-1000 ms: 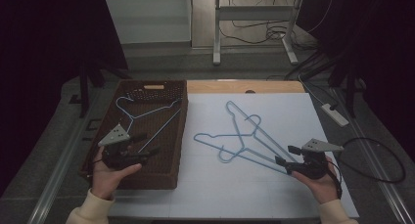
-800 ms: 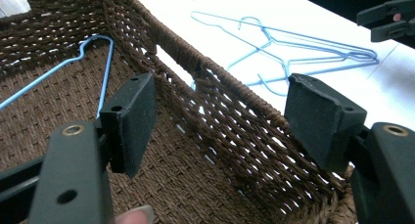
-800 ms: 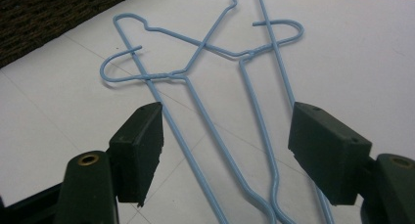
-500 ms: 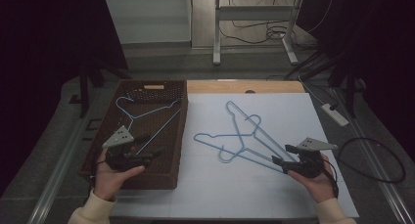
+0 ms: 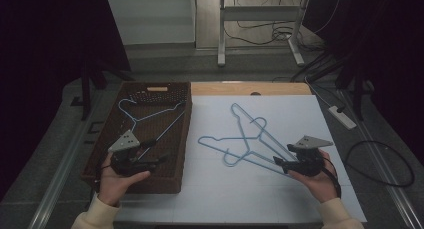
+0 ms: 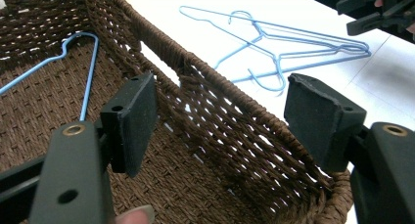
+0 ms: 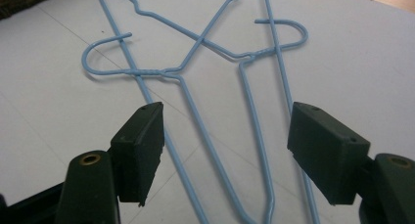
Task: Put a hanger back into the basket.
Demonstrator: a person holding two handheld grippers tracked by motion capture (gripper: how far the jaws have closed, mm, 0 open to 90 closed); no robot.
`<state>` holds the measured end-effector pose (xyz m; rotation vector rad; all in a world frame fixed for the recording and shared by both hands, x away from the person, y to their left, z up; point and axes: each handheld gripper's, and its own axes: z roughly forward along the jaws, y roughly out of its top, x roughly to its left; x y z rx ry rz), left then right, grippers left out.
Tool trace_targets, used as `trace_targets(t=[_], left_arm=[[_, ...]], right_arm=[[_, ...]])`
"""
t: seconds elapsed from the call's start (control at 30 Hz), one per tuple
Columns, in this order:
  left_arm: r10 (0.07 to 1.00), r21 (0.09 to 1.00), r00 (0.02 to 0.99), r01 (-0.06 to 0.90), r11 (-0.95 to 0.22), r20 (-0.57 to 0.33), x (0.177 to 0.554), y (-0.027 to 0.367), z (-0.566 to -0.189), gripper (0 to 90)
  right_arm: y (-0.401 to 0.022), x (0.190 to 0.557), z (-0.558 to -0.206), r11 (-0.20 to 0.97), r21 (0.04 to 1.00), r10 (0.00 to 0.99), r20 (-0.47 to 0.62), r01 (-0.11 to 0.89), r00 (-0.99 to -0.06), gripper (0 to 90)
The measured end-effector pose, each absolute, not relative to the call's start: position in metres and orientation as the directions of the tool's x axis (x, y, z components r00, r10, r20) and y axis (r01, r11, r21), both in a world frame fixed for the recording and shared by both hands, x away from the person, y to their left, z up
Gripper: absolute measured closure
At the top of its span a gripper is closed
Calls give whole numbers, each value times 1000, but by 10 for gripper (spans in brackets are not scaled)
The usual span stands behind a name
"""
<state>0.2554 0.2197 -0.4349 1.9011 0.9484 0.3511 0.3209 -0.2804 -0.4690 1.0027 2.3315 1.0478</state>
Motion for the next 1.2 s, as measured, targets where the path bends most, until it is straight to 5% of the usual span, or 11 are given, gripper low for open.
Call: trace_targets(t=[0.63, 1.2], left_arm=[[728, 844, 669, 470, -258, -150, 256, 218, -436, 293], [727, 845, 669, 470, -256, -152, 256, 217, -436, 291]], right_arm=[[-218, 380, -483, 698, 518, 622, -94, 495, -778, 392], [-192, 404, -495, 793, 311, 563, -45, 524, -825, 652]])
